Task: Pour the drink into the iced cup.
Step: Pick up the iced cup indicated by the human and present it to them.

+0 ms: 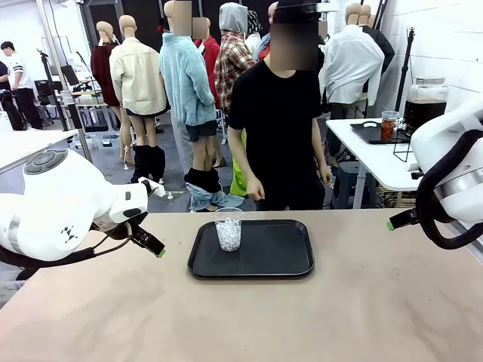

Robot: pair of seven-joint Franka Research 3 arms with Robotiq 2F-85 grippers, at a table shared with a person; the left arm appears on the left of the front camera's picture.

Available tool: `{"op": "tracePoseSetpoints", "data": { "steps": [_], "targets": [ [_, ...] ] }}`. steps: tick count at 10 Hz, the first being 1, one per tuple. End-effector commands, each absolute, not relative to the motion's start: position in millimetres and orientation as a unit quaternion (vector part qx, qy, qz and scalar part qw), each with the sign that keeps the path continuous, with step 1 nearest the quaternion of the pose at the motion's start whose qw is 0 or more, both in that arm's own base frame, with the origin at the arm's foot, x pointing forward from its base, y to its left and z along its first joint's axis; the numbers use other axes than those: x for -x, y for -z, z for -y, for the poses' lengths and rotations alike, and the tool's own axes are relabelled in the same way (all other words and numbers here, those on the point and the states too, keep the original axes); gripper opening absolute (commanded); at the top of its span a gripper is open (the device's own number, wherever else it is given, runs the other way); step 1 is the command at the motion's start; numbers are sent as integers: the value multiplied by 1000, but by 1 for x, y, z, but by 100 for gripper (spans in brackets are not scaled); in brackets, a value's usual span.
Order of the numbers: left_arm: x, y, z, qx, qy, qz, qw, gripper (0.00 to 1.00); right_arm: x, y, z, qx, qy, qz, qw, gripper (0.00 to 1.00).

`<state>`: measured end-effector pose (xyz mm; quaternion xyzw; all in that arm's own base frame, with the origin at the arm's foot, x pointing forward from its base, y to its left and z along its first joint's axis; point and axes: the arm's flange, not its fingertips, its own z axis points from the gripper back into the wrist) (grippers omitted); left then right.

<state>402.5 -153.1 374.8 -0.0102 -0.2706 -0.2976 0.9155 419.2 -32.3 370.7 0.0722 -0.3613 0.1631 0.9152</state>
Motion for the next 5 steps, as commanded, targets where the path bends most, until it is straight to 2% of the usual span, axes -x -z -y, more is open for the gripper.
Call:
{"op": "tracePoseSetpoints", "data": {
  "steps": [1,5],
  "targets": [
    [-403,-375,151,11,296,271,916,100,-417,-368,34,-74,-162,368,913,100],
    [-403,-375,151,11,296,271,916,100,-417,-368,34,-74,-162,368,913,100]
  ]
}}
